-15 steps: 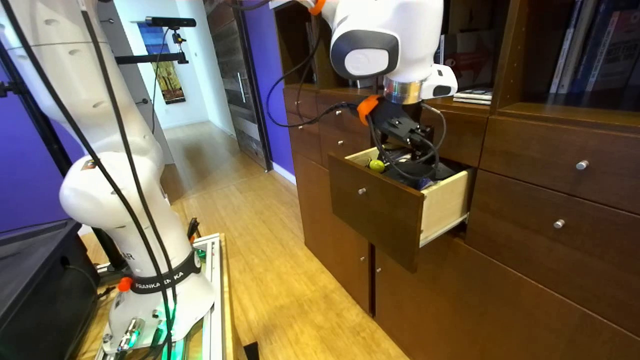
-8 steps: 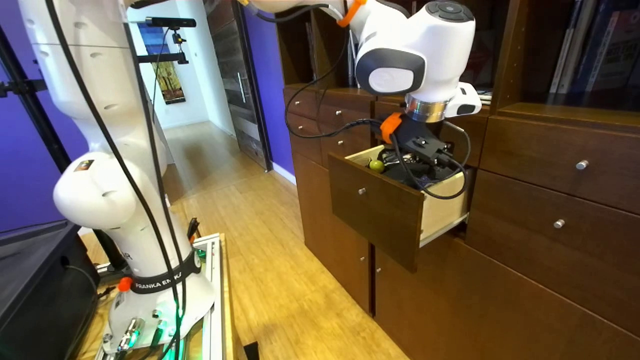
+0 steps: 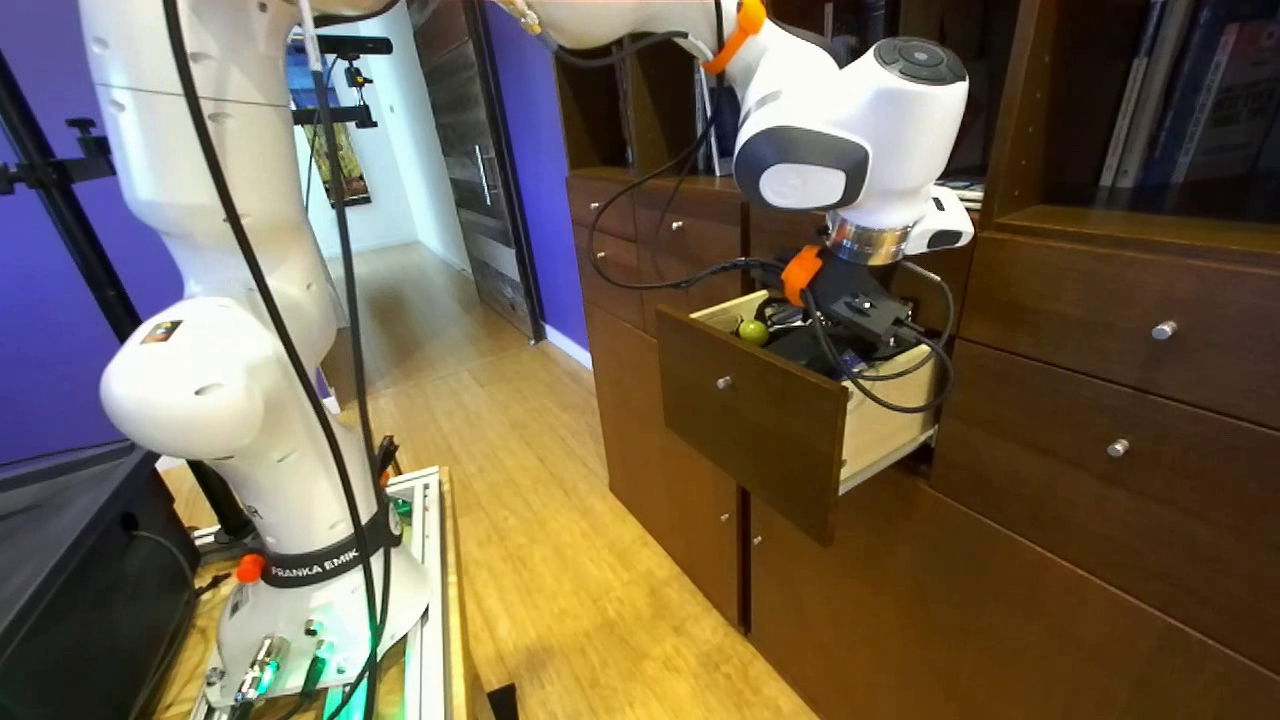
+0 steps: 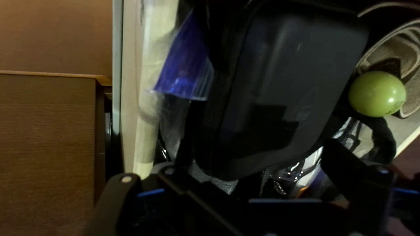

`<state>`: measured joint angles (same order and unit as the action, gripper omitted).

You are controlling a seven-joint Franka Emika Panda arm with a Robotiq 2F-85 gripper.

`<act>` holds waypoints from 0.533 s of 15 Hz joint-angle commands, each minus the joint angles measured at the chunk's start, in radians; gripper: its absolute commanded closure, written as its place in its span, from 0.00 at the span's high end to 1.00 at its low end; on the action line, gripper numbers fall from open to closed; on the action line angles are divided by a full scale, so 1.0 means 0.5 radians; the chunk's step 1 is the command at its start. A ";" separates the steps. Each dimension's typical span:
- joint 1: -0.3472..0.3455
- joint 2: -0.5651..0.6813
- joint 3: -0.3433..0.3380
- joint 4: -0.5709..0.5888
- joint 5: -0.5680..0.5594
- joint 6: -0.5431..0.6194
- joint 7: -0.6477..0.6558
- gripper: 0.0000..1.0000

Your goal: Remove the black bag from the drawer

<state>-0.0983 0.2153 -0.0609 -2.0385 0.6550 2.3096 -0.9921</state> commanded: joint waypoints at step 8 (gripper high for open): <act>-0.101 0.064 0.074 0.124 -0.056 -0.340 0.002 1.00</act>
<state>-0.1216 0.2551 -0.0380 -2.0046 0.6497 2.2551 -1.0014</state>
